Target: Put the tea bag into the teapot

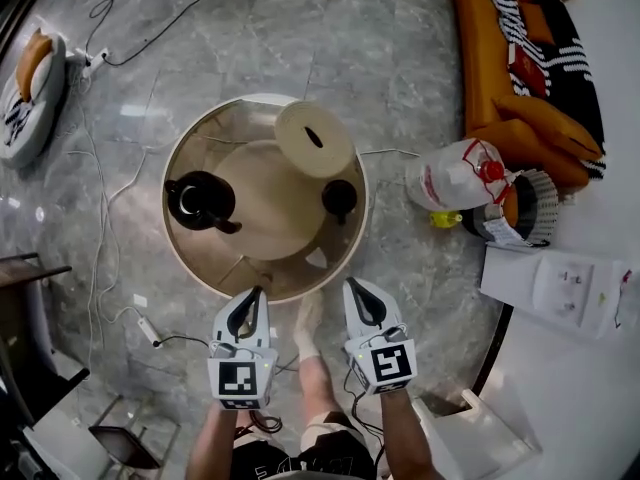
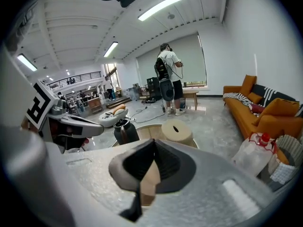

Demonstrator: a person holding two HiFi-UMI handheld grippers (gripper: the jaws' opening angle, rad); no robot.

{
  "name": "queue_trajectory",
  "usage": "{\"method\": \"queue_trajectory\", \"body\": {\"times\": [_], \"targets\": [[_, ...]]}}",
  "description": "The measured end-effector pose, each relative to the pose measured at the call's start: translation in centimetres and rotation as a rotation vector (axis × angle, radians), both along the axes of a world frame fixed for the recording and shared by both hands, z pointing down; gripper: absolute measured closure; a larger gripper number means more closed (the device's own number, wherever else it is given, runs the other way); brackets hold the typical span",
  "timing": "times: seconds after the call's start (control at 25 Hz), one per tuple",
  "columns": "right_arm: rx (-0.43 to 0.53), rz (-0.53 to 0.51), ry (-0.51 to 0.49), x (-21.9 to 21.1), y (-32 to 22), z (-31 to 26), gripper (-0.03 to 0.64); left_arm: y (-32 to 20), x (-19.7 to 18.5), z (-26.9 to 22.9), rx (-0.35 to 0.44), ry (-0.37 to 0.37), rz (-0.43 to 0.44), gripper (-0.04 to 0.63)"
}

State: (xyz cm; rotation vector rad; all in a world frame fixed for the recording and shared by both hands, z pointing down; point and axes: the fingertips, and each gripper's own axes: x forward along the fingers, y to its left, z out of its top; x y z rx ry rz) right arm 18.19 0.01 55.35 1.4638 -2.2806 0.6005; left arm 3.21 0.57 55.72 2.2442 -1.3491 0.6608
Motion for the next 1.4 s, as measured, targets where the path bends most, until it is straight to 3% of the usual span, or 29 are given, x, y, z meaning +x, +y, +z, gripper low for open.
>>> {"method": "queue_trajectory", "body": {"times": [0.8,1.24,1.28,1.32,1.36,1.4], "targets": [[-0.151,-0.086,0.046,-1.8,1.2,17.2,0.617,0.7,-1.7,16.0,-0.134,-0.011,-0.068,0.575],[-0.290,-0.084,0.069,-1.4,2.0,24.6,0.615,1.3,-1.7,19.6,-0.196,-0.009,-0.077,0.577],[-0.298,-0.081,0.057,-1.4,1.9,24.9,0.606,1.4,-1.6,19.7,-0.202,-0.005,-0.076,0.575],[-0.306,-0.079,0.043,-1.5,1.8,25.2,0.509,1.4,-1.6,19.8,-0.207,-0.003,-0.075,0.575],[-0.312,-0.074,0.034,-1.4,1.7,25.5,0.469,1.5,-1.5,20.0,-0.210,-0.002,-0.074,0.575],[-0.314,-0.068,0.032,-1.4,1.5,25.8,0.465,1.5,-1.5,20.2,-0.212,-0.001,-0.074,0.575]]}}
